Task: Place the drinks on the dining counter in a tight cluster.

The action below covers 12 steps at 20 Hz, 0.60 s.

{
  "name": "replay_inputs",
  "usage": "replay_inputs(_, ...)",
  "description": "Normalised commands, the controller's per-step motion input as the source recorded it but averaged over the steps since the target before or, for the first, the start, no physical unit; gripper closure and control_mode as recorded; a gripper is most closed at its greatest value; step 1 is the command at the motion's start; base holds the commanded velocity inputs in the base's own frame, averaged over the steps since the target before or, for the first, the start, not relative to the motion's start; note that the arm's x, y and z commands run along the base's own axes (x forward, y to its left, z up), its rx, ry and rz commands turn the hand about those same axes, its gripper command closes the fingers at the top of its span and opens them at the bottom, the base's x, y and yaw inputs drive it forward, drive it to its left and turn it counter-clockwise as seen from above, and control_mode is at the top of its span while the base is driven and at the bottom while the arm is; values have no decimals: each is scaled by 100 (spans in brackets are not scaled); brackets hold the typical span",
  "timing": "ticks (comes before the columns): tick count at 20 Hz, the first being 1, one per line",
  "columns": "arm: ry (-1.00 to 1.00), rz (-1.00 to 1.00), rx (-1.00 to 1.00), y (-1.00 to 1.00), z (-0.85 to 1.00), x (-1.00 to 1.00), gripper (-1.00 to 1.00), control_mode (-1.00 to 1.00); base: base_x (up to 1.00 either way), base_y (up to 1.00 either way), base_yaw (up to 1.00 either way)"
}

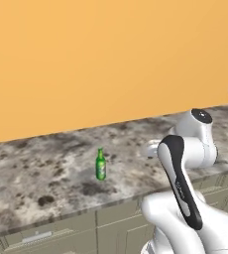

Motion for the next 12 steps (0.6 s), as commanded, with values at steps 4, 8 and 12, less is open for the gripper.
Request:
replay_inputs(4,0,0,0,0,0,0,-100,100,12,28,14)
replay_inputs(8,0,0,0,0,0,0,-100,100,34,9,25)
replay_inputs(12,0,0,0,0,0,0,-100,100,10,0,3)
